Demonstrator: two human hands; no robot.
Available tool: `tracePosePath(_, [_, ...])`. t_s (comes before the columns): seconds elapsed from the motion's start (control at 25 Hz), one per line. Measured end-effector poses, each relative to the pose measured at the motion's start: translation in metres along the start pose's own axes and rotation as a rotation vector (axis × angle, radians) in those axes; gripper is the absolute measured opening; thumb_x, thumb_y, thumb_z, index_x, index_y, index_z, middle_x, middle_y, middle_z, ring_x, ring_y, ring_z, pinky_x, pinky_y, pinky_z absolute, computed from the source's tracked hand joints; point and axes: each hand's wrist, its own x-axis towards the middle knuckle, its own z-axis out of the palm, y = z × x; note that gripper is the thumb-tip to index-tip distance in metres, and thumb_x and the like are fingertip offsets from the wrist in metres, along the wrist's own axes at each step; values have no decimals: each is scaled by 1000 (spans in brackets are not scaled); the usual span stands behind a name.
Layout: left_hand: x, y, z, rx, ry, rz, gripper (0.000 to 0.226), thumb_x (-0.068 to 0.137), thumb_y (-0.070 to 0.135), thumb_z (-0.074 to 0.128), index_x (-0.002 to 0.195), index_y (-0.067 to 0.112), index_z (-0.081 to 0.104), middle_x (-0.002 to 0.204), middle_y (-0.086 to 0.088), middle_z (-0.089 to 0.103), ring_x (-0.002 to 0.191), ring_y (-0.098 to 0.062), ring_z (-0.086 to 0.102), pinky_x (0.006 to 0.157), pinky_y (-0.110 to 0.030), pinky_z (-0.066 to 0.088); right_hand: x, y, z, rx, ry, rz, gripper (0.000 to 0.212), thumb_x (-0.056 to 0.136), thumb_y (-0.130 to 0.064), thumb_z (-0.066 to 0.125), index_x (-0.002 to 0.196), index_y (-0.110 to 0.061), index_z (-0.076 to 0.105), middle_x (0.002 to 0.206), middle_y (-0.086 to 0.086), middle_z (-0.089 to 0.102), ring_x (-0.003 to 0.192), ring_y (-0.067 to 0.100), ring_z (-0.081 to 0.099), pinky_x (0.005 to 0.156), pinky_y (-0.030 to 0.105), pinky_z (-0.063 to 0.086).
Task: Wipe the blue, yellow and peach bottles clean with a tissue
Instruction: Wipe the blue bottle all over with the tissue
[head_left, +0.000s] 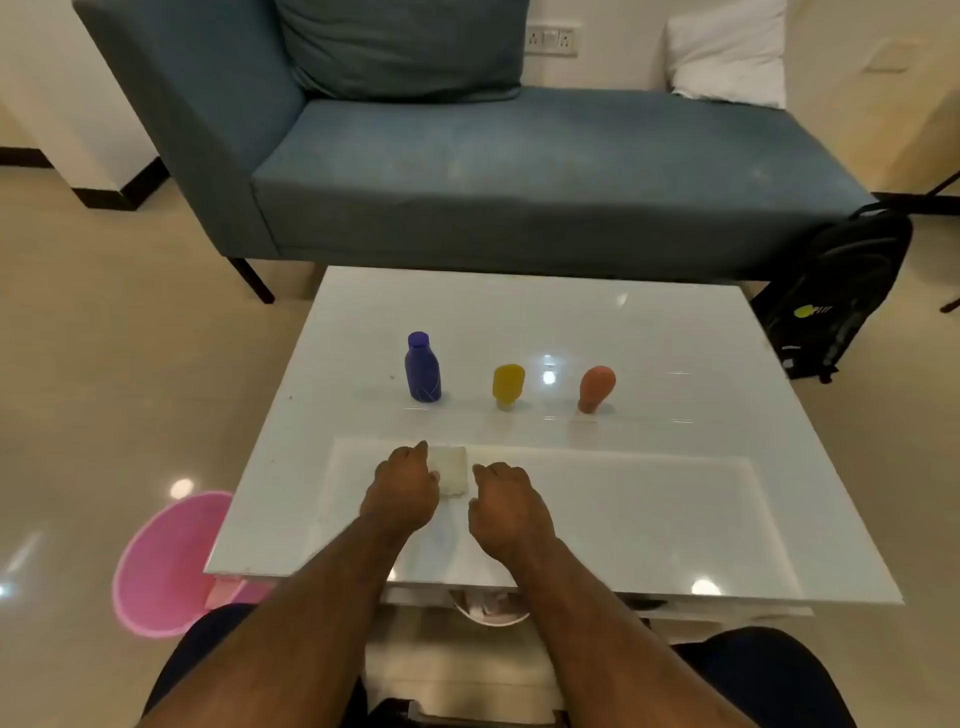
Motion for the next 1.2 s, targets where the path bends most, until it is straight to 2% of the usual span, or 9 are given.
tracePosePath(0.24, [45,4,13,20,11,-86,62,99,36,58,150,12,34,146,-12,46,134,-29,44,110,-39,39,51,3,17,239,-41,196,44,95,-36,50,132,-12,47,132,7,52,121,23,48,100,30,37])
tracePosePath(0.48, [61,-7,23,-94,-3,-120,69,88,33,74,146,17,40,142,-10,41,131,-29,41,107,-39,41,86,4,32,328,-31,337,43,89,-35,61,128,-20,51,127,2,56,115,22,54,99,34,45])
tracePosePath(0.6, [64,-9,22,-141,10,-126,55,83,28,79,129,18,50,132,-7,46,123,-27,46,98,-32,41,92,1,35,357,-1,342,25,88,-29,63,111,-22,59,111,0,58,99,17,58,88,27,49])
tracePosePath(0.76, [62,-11,15,-342,34,-81,22,90,17,68,103,18,51,104,-2,60,102,-24,58,81,-27,43,93,-4,28,518,40,344,6,88,-20,60,94,-20,59,93,-4,61,86,13,58,71,18,42])
tracePosePath(0.84, [58,-6,6,-532,35,-95,18,95,15,63,109,15,52,101,-3,60,96,-24,60,79,-30,50,91,-6,20,599,37,359,10,91,-22,58,101,-18,58,94,-4,61,86,13,57,73,19,43])
tracePosePath(0.96, [55,-2,-6,-746,-5,-145,26,95,13,65,119,15,54,112,-9,62,99,-26,62,89,-38,57,87,-7,8,756,34,374,26,93,-24,58,117,-20,49,105,-4,55,97,17,57,87,26,49])
tracePosePath(1.04, [55,0,-10,-835,-55,-163,29,94,12,68,120,13,56,116,-12,63,103,-28,64,90,-40,59,83,-6,4,813,38,369,33,92,-25,60,120,-24,43,109,-3,54,98,19,58,90,32,52])
tracePosePath(1.12, [54,2,-14,-821,-66,-155,32,92,14,70,121,13,56,115,-9,64,104,-27,64,85,-31,57,80,-6,1,819,86,383,29,92,-23,60,114,-26,41,109,-1,55,96,19,58,91,36,53])
tracePosePath(1.2, [56,3,-23,-774,59,-149,32,90,15,72,119,13,58,109,-5,64,104,-27,64,80,-26,51,79,-5,-2,808,164,394,23,93,-21,58,107,-26,41,106,-2,54,94,18,58,92,37,52])
